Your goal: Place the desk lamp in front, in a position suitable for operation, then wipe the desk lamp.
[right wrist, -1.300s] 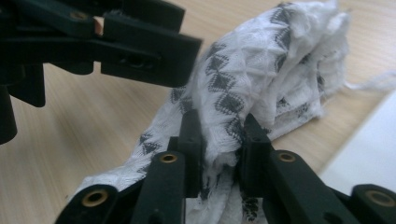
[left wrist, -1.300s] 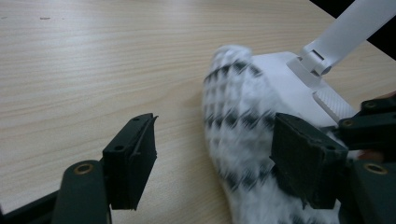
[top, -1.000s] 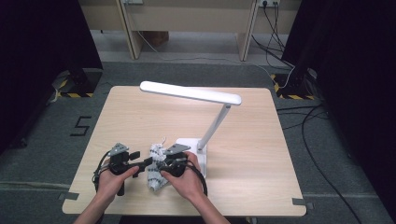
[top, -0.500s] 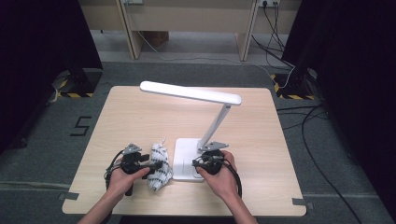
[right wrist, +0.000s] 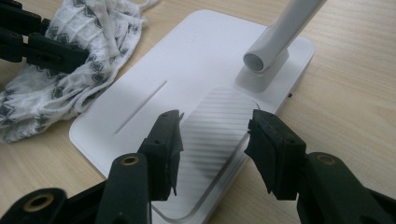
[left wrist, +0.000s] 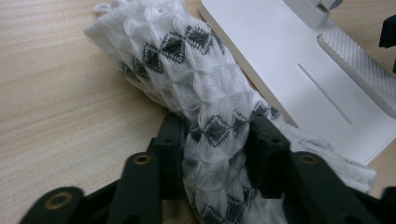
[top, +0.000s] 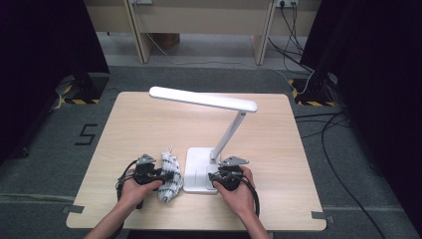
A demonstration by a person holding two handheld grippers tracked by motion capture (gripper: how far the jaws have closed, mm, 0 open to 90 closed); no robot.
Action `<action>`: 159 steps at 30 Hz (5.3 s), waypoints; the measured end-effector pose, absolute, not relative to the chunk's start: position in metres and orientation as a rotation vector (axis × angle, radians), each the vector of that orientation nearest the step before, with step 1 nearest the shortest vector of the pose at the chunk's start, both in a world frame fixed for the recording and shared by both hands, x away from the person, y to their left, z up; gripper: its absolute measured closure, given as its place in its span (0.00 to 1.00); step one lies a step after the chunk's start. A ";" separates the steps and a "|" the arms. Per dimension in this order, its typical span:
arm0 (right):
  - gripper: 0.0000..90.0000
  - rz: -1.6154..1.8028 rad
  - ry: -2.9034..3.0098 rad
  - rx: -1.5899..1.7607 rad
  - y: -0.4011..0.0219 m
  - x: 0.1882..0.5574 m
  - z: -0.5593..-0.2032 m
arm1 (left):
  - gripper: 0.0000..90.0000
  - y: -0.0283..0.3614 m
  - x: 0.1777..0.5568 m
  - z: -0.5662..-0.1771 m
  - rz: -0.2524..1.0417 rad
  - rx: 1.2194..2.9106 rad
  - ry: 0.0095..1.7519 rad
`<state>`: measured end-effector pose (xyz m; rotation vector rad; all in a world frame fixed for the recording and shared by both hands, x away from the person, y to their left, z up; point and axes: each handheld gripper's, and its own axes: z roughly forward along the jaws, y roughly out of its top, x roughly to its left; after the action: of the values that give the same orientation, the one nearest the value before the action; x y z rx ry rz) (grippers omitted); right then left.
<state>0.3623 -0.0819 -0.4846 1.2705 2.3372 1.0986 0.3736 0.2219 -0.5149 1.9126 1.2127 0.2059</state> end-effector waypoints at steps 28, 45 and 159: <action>0.63 1.122 2.303 1.092 -0.073 0.356 -0.500 | 0.88 0.233 0.361 -0.480 0.328 1.838 1.094; 0.56 1.129 2.292 1.085 -0.072 0.357 -0.502 | 0.89 0.242 0.362 -0.462 0.378 1.787 1.080; 0.57 1.150 2.271 1.080 -0.074 0.356 -0.505 | 0.89 0.268 0.396 -0.277 0.670 1.629 0.876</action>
<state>0.3555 -0.0736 -0.5048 1.0805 2.2710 1.1502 0.3961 0.2683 -0.2766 1.6290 0.8761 0.6697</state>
